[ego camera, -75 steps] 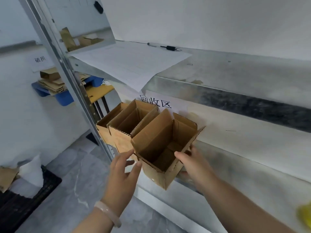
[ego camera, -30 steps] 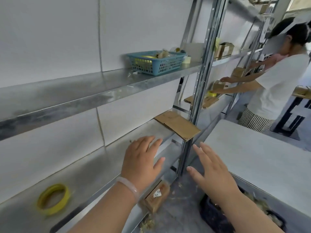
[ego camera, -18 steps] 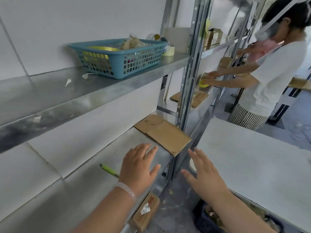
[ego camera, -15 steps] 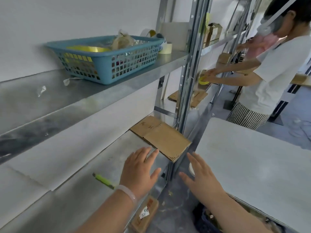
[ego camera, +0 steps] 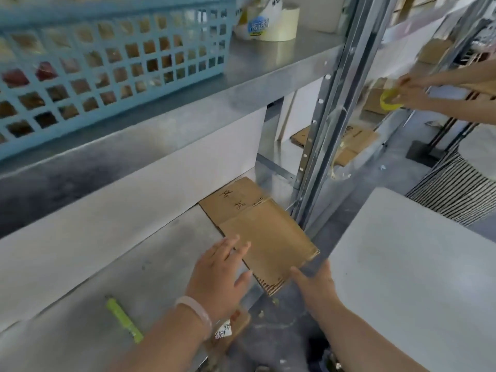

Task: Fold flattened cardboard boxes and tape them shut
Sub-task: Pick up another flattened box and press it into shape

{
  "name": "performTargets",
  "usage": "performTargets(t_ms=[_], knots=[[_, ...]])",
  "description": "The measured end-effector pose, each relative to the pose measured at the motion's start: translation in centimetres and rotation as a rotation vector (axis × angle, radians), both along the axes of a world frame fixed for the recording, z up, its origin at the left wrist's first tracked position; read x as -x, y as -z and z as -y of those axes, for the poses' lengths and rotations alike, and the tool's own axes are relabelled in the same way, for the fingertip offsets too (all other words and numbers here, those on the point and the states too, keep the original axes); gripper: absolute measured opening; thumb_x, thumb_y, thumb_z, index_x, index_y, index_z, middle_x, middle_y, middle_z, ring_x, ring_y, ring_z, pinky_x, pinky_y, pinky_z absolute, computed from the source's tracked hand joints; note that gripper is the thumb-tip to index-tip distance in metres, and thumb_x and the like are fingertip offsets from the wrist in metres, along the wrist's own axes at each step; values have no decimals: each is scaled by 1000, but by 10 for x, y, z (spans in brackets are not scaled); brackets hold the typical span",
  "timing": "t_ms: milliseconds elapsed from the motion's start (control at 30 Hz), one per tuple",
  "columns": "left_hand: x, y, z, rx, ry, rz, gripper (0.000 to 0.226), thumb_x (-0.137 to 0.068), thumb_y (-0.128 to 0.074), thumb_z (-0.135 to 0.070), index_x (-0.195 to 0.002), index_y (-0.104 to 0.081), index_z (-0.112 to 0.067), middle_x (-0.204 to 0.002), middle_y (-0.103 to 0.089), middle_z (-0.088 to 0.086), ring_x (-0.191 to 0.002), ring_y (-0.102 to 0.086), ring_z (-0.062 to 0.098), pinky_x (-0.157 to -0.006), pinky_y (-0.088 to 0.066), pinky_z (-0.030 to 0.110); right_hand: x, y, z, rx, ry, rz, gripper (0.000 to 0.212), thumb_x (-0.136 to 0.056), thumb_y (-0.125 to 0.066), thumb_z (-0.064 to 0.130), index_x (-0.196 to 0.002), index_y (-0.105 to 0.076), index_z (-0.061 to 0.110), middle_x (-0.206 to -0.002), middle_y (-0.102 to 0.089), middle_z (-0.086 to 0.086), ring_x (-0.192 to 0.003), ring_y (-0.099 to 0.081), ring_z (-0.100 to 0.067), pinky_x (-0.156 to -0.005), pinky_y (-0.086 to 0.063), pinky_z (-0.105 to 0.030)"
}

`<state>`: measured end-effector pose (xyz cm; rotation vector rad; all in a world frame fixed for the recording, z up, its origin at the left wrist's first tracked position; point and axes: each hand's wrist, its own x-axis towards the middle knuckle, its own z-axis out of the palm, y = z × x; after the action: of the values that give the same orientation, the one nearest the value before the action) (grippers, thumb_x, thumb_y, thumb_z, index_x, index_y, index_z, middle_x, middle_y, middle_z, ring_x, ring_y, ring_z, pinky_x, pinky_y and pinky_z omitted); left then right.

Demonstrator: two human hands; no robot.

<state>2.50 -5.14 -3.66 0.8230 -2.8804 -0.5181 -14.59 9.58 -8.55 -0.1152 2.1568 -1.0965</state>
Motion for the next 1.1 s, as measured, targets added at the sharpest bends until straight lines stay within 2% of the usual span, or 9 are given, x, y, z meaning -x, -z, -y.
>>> performTargets(t_ms=[67, 167, 300, 433, 633, 767, 900, 1033, 1100], knots=[[13, 8, 1, -21, -22, 62, 60, -92, -27, -54, -150, -20, -37, -159, -13, -12, -146, -9, 10, -118, -17, 34, 19, 11, 6, 166, 58, 146, 117, -62, -84, 57, -151, -16, 22, -151, -40, -6, -133, -46, -28, -106, -44, -50], [29, 20, 3, -73, -29, 183, 61, -97, -39, -48, -151, -15, -35, -160, -9, -9, -146, -11, 13, -117, -20, 34, 33, 8, 18, 280, 73, 255, 53, -89, -70, 13, -136, -45, 11, -124, -64, -9, -110, -63, -25, -99, -50, -42], [37, 26, -4, -205, -71, 214, 62, -98, -41, -45, -152, -12, -37, -159, -12, -11, -145, -15, 13, -117, -21, 36, 53, 14, 21, 365, 211, 427, 27, -90, -69, 10, -116, -61, 5, -108, -70, -13, -92, -68, -29, -84, -56, -44], [35, 25, -8, -325, -144, 58, 60, -96, -43, -45, -150, -17, -40, -157, -18, -13, -143, -20, 11, -117, -23, 36, 70, -7, 17, 427, 160, 407, 23, -97, -58, 7, -119, -57, 8, -111, -67, -9, -97, -65, -27, -77, -54, -39], [15, 4, 13, -324, -478, -359, 60, -93, -58, -36, -147, -32, -31, -145, -32, -14, -137, -28, 6, -115, -21, 25, 86, -41, -3, 416, -241, 33, 23, -97, -58, 12, -112, -61, 29, -110, -70, 10, -103, -65, -15, -94, -52, -42], [-11, -23, 28, -434, -845, -695, 87, -85, -71, -31, -151, -15, -33, -151, -28, -9, -140, -26, 9, -114, -25, 34, 81, -73, 10, 468, -478, -64, 23, -96, -57, 7, -108, -60, 27, -103, -70, 14, -93, -65, 5, -81, -51, -15], [-41, -42, 32, -623, -777, -936, 80, -87, -68, -18, -151, -21, -30, -133, -51, -14, -114, -51, -7, -102, -40, 25, 69, -91, 40, 482, -614, -134, 25, -96, -57, 11, -110, -59, 32, -102, -70, 17, -98, -63, 4, -91, -49, -27], [-71, -46, 33, -587, -684, -920, 78, -74, -71, -41, -143, -36, -29, -125, -58, -22, -117, -52, -5, -89, -47, 13, 53, -96, 67, 529, -694, -127, 29, -94, -62, 15, -112, -57, 37, -103, -70, 23, -96, -63, 8, -75, -50, -11], [-81, -47, 28, -591, -670, -901, 77, -71, -65, -48, -141, -38, -30, -122, -58, -25, -117, -52, -6, -84, -45, 8, 45, -95, 79, 542, -681, -94, 33, -92, -67, 16, -115, -57, 37, -108, -70, 18, -100, -64, 2, -81, -51, -19]])
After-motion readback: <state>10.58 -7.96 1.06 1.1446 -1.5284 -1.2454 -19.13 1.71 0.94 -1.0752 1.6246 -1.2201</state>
